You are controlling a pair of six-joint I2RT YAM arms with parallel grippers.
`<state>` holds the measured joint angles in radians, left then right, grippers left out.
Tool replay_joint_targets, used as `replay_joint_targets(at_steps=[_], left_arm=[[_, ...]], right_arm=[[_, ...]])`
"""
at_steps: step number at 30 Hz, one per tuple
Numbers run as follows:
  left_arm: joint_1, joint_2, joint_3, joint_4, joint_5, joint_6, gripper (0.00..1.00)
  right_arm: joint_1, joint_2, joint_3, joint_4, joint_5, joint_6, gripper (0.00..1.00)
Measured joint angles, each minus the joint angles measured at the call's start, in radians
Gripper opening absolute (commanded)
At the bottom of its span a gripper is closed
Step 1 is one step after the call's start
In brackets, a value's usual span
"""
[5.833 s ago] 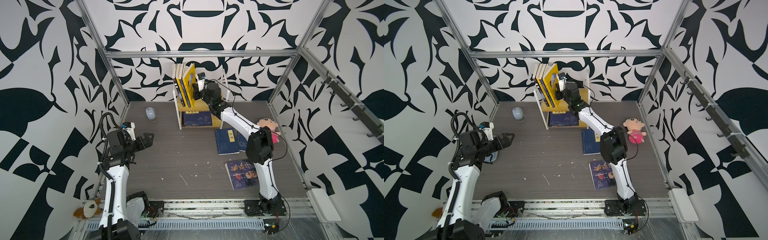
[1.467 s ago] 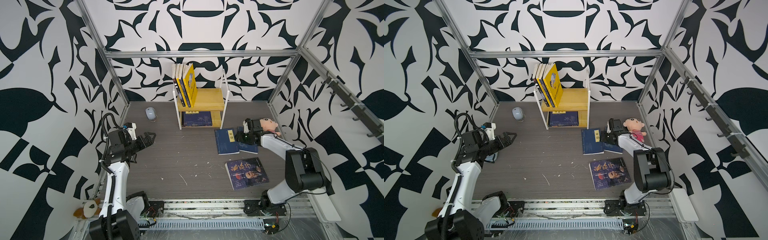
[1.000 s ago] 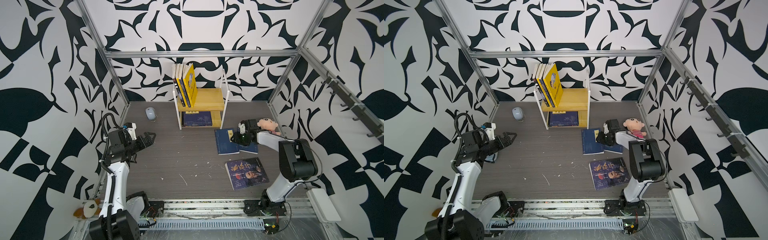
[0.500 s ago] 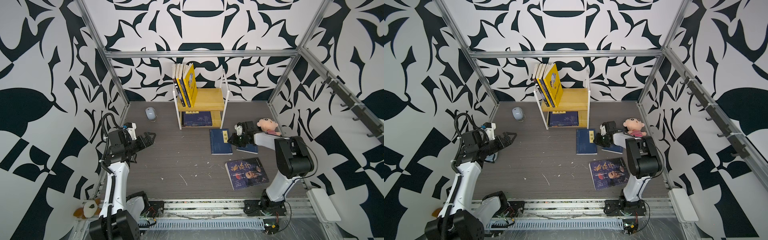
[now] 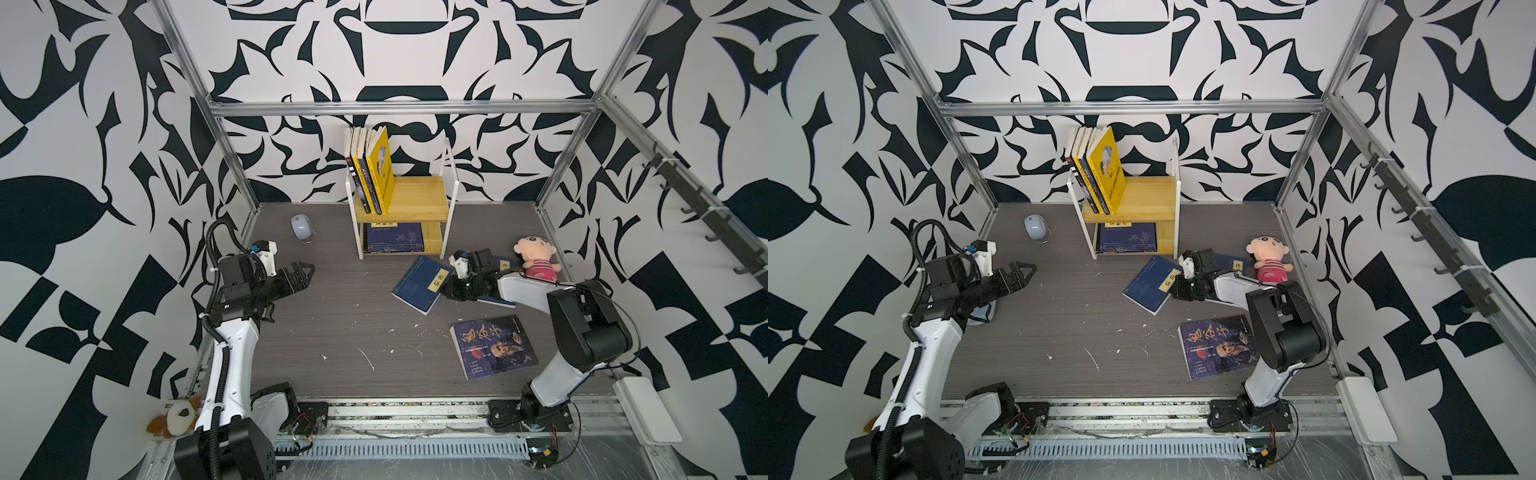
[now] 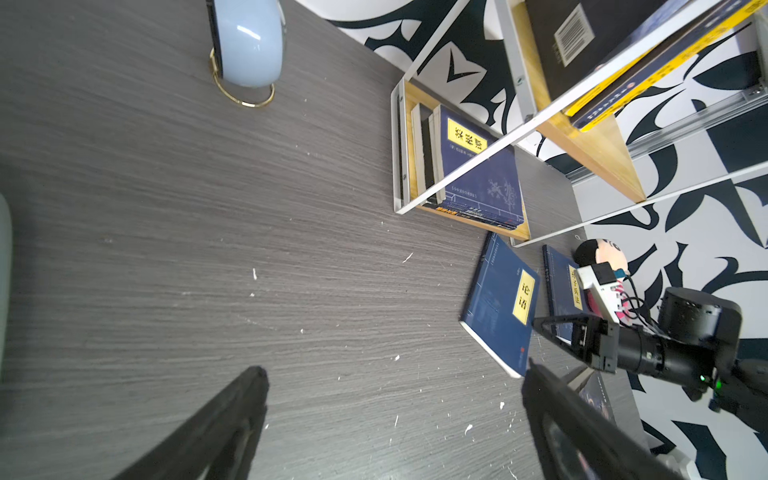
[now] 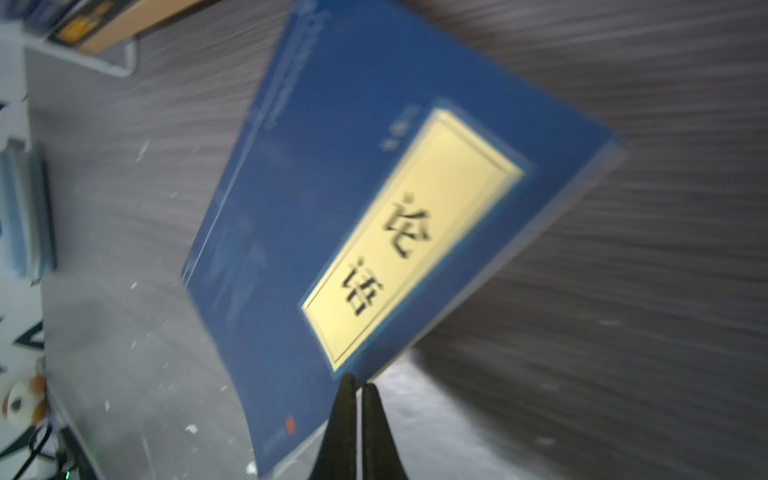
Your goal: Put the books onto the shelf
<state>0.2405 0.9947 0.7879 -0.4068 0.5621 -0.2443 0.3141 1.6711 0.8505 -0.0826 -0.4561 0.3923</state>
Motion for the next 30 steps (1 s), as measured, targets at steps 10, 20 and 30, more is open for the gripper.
replay_joint_targets(at_steps=[10, 20, 30], left_arm=[[-0.217, 0.169, 0.083, -0.006, -0.062, 0.038, 1.00], [-0.567, 0.454, 0.148, 0.101, -0.143, 0.054, 1.00], [-0.761, 0.774, 0.273, 0.250, -0.260, 0.077, 1.00]], right_arm=[[0.002, -0.032, -0.015, 0.033, 0.095, 0.126, 0.41], [-0.055, -0.055, -0.124, 0.212, 0.174, 0.377, 0.60], [0.059, -0.163, -0.238, 0.299, 0.243, 0.593, 0.56]])
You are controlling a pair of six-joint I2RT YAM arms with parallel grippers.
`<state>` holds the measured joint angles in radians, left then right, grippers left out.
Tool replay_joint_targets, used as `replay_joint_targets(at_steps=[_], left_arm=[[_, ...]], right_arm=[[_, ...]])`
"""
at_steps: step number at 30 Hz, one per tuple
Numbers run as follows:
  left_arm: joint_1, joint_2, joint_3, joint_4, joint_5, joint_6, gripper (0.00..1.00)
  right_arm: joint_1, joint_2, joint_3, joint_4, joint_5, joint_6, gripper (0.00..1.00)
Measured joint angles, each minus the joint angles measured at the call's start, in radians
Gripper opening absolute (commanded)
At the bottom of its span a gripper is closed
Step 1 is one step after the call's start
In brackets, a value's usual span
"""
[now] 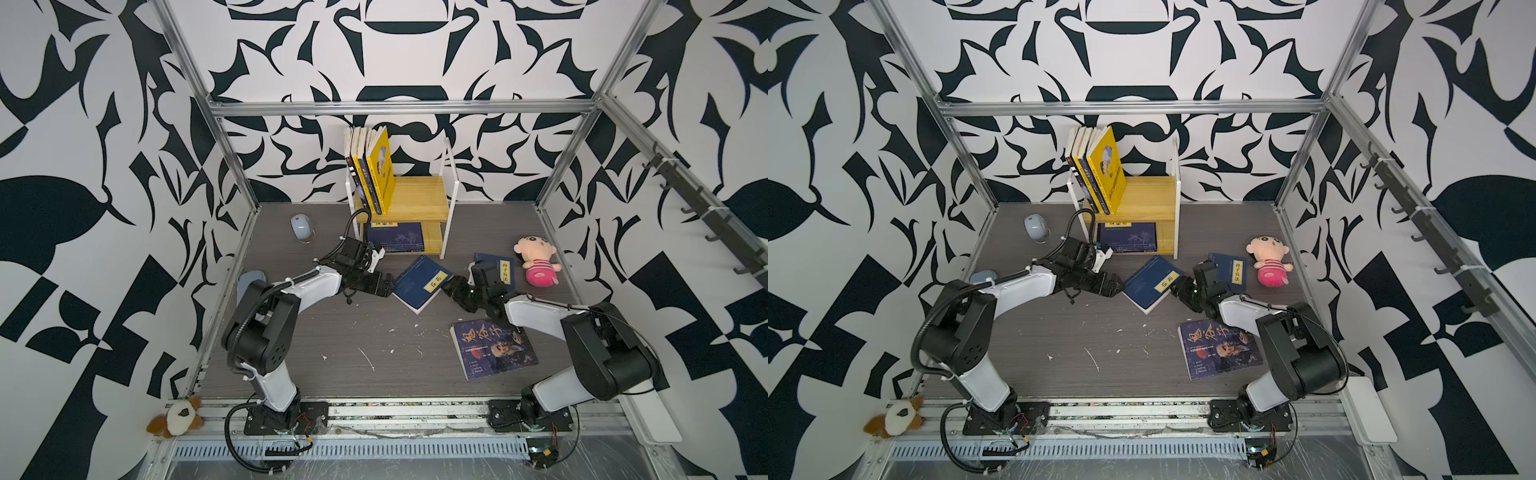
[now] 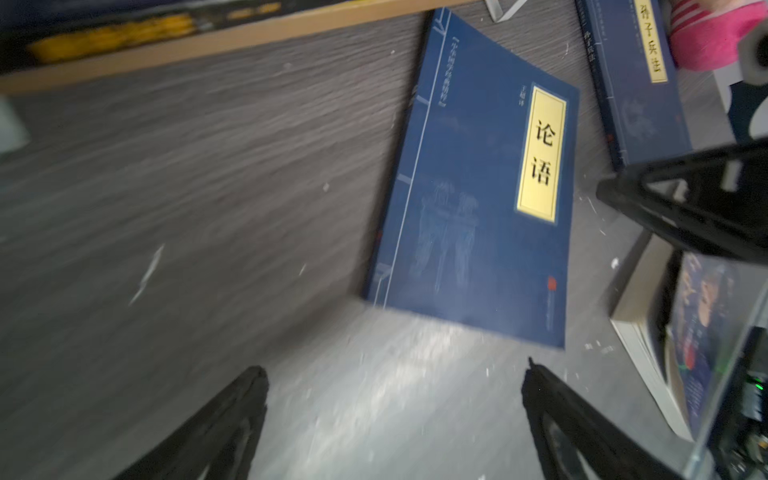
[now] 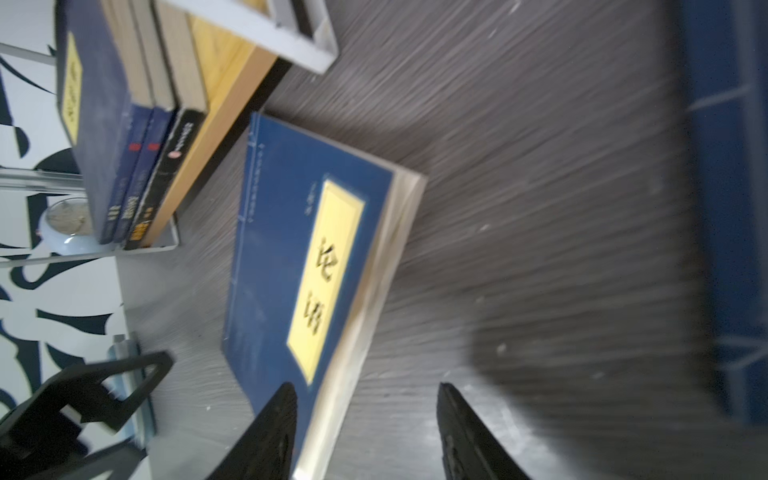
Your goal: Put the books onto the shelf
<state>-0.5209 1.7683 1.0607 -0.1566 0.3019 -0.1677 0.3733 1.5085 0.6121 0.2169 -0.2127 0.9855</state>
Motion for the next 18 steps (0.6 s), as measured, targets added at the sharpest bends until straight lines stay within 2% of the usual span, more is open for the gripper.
replay_joint_targets(at_steps=[5, 10, 16, 18], left_arm=[[-0.053, 0.101, 0.076, 0.032, -0.034, -0.004, 1.00], [-0.056, 0.182, 0.136, 0.043, -0.047, -0.017, 0.97], [-0.076, 0.202, 0.156, 0.047, -0.021, -0.040, 0.86], [-0.089, 0.201, 0.148, 0.052, 0.005, -0.056, 0.78]], right_arm=[[0.051, 0.023, -0.004, 0.028, 0.034, 0.060, 0.56], [0.075, 0.075, -0.006, 0.078, 0.057, 0.109, 0.56], [0.080, 0.121, -0.006, 0.174, 0.063, 0.146, 0.55], [0.080, 0.139, -0.006, 0.215, 0.059, 0.160, 0.55]])
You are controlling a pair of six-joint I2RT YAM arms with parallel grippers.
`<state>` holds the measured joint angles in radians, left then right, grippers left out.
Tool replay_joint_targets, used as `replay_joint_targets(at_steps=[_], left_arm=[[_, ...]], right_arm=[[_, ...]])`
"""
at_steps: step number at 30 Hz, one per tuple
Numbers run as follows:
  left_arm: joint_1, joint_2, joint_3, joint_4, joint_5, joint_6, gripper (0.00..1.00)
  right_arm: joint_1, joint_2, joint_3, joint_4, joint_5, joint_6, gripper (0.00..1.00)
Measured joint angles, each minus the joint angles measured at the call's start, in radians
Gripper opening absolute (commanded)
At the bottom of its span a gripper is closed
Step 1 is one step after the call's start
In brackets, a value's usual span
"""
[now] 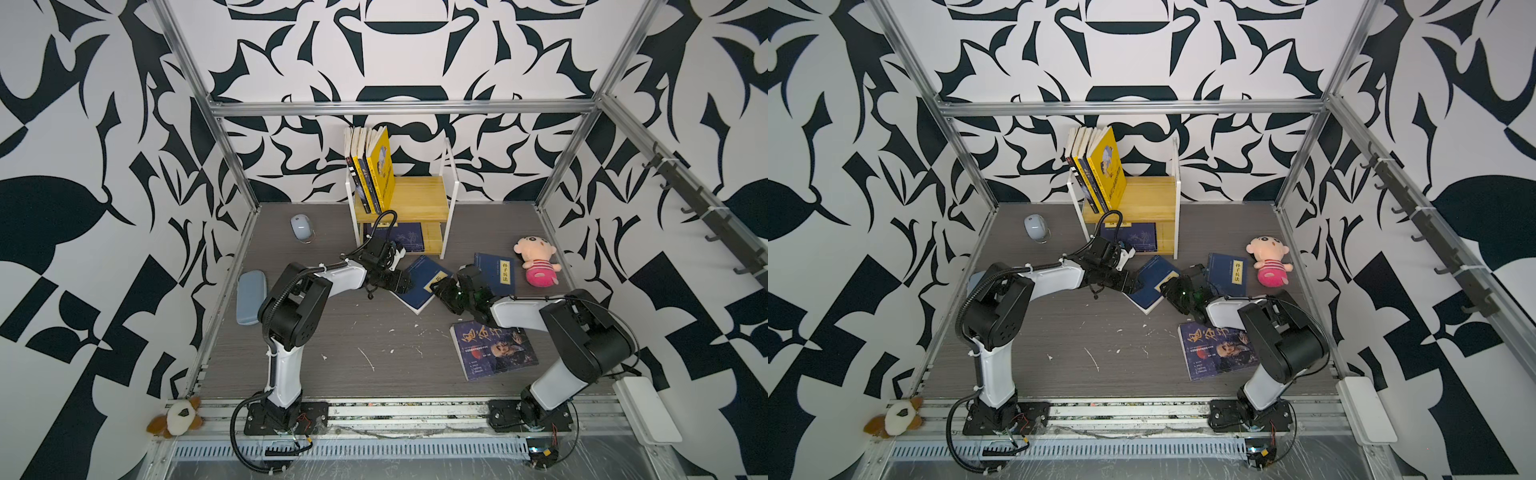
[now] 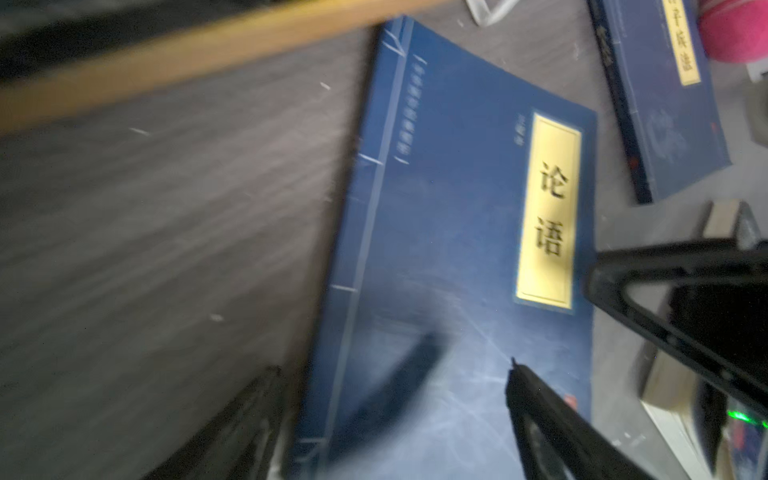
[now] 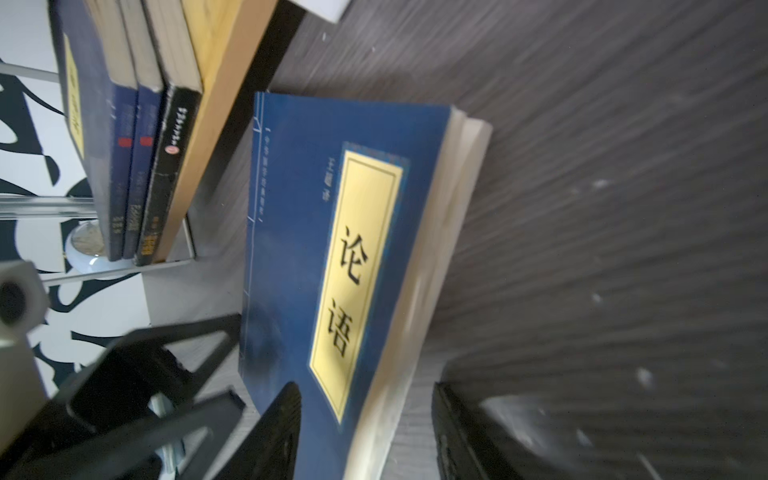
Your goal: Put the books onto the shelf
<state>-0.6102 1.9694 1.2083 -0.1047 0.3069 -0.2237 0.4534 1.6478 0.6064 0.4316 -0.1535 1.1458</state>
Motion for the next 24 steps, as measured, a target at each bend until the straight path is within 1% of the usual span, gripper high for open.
replay_joint_targets(at_steps=[1, 4, 8, 11, 16, 20, 24], left_arm=[[-0.006, -0.004, -0.011, 0.007, 0.013, -0.011, 0.75], [-0.004, -0.020, -0.039, 0.010, 0.046, -0.040, 0.72], [0.003, -0.035, -0.064, 0.012, 0.079, -0.082, 0.70], [0.003, -0.042, -0.077, 0.013, 0.097, -0.100, 0.68], [0.003, -0.050, -0.092, 0.016, 0.114, -0.120, 0.67], [-0.005, -0.058, -0.112, 0.029, 0.140, -0.124, 0.67], [-0.014, -0.072, -0.138, 0.042, 0.160, -0.131, 0.66]], right_arm=[[0.000, 0.010, 0.000, 0.020, 0.000, 0.005, 0.55], [-0.011, 0.042, 0.000, 0.091, -0.004, 0.029, 0.54], [-0.022, 0.086, -0.002, 0.193, -0.020, 0.060, 0.54], [-0.028, 0.095, -0.013, 0.234, -0.038, 0.072, 0.53], [-0.031, 0.072, -0.031, 0.229, -0.079, 0.068, 0.48], [-0.022, -0.016, -0.041, 0.171, -0.146, 0.031, 0.46], [-0.013, -0.080, -0.041, 0.146, -0.185, -0.006, 0.46]])
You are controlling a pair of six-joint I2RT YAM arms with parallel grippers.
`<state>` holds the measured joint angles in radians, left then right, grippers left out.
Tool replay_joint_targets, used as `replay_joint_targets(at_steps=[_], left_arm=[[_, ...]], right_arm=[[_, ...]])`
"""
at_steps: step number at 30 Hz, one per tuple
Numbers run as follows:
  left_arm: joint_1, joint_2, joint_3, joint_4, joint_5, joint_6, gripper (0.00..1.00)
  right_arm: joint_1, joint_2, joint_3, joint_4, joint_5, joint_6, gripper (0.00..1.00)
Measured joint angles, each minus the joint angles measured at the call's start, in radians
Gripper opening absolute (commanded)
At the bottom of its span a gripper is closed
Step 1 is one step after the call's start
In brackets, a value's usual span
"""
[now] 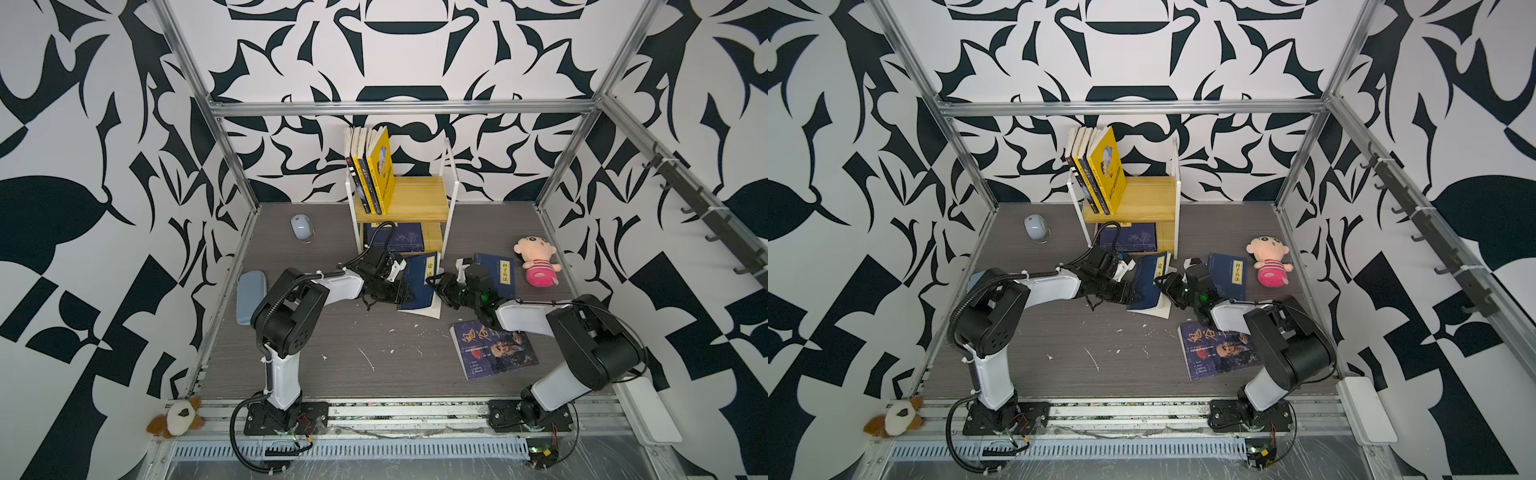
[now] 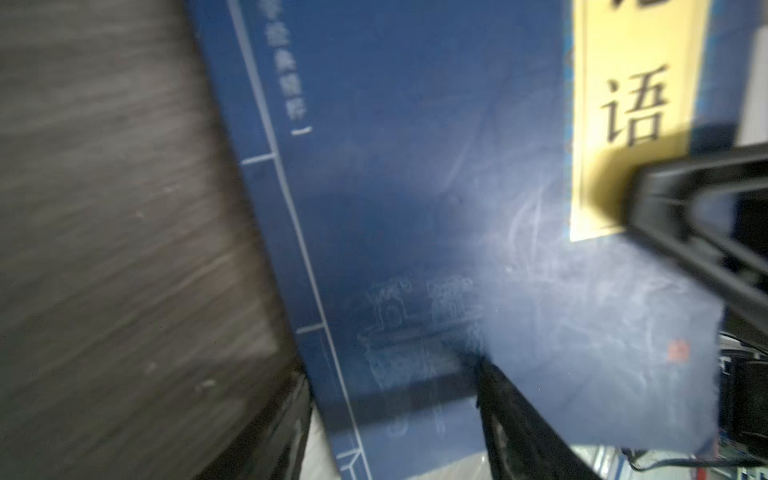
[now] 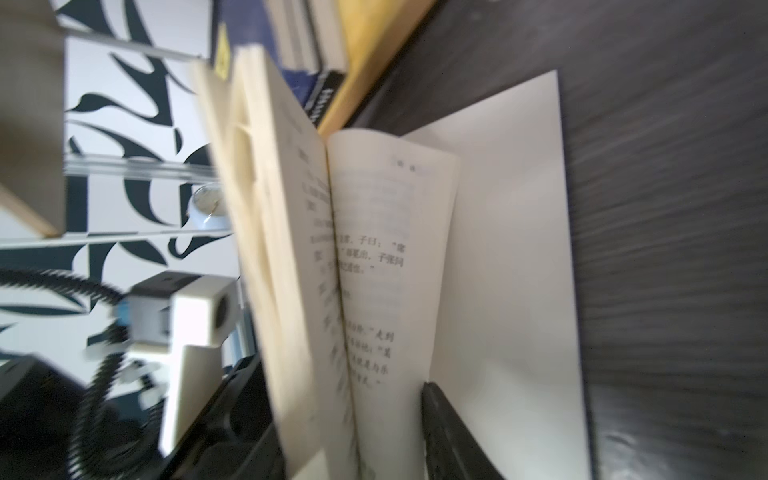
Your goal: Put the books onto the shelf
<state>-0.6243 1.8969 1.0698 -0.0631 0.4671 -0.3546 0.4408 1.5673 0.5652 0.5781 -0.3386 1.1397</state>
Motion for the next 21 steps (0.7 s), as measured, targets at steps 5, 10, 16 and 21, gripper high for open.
replay_joint_targets(at_steps=[5, 10, 16, 21], left_arm=[[-0.001, -0.013, -0.018, -0.001, 0.010, -0.011, 0.65], [-0.001, -0.020, -0.034, 0.011, 0.013, -0.011, 0.65], [-0.004, -0.020, -0.034, 0.014, 0.013, -0.013, 0.64], [-0.006, -0.020, -0.034, 0.015, 0.013, -0.014, 0.63]], right_arm=[[0.000, -0.003, 0.000, -0.027, -0.011, -0.021, 0.52], [0.000, -0.003, 0.000, -0.049, -0.021, -0.033, 0.61], [0.008, -0.003, 0.000, -0.035, -0.031, -0.017, 0.78], [0.033, 0.022, 0.000, 0.025, -0.045, 0.051, 0.90]])
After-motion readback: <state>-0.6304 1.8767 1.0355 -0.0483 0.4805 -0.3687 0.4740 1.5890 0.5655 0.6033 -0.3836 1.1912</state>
